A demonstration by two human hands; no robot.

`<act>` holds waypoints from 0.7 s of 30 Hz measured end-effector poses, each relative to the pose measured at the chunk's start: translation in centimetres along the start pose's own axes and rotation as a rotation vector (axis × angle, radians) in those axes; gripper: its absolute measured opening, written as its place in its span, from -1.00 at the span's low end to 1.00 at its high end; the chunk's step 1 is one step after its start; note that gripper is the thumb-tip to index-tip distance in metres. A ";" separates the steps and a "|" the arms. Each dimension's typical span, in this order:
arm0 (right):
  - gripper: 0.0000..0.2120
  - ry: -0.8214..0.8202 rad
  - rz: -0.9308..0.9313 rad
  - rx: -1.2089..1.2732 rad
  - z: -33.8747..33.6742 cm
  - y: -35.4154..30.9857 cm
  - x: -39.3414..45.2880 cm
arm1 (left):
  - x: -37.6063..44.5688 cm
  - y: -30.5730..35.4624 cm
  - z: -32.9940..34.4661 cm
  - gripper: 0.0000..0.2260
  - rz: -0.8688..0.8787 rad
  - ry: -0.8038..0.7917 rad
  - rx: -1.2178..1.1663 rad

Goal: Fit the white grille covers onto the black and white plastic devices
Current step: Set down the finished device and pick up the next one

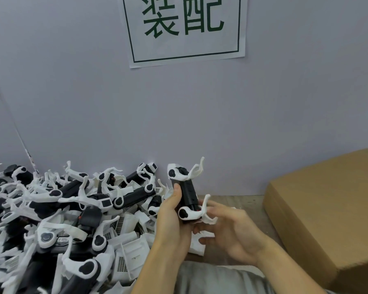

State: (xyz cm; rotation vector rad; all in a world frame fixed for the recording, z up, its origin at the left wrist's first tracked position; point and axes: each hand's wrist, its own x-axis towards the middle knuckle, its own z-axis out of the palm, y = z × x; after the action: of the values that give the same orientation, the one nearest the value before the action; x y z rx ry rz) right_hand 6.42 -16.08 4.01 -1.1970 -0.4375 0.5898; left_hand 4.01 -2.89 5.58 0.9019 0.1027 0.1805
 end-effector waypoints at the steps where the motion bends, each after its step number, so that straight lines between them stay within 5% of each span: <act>1: -0.51 0.026 -0.016 -0.015 -0.5 -0.1 0.0 | 0.1 0.4 0.1 -0.68 0.030 0.022 -0.047; 3: -0.59 0.213 -0.051 -0.287 -1.3 0.3 0.4 | 0.3 1.6 0.1 -0.75 0.090 0.065 -0.152; 5: -0.67 0.398 -0.105 -0.839 -1.4 1.1 0.6 | 0.6 2.5 -0.1 -0.77 0.146 0.106 -0.162; 9: -0.45 0.191 -0.077 -1.367 0.0 2.7 0.6 | 1.3 2.3 -0.7 -0.83 0.197 0.231 0.083; 12: -0.78 0.218 -0.159 -1.547 0.3 2.6 0.9 | 1.5 0.9 -0.6 -0.78 0.183 0.208 0.294; 17: -0.64 0.516 -0.133 -1.331 -2.6 1.2 0.7 | 1.9 -0.1 -0.6 -0.84 0.147 0.205 0.359; 21: -0.71 0.658 -0.224 -0.635 -3.4 -0.3 0.7 | 1.7 -0.5 -1.1 -0.66 0.240 0.235 0.510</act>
State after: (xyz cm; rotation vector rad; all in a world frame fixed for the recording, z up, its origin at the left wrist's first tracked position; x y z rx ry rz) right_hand 9.08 -18.16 3.28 -1.8243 -0.1838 -0.1774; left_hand 5.55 -1.99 4.45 1.4002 0.2666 0.4995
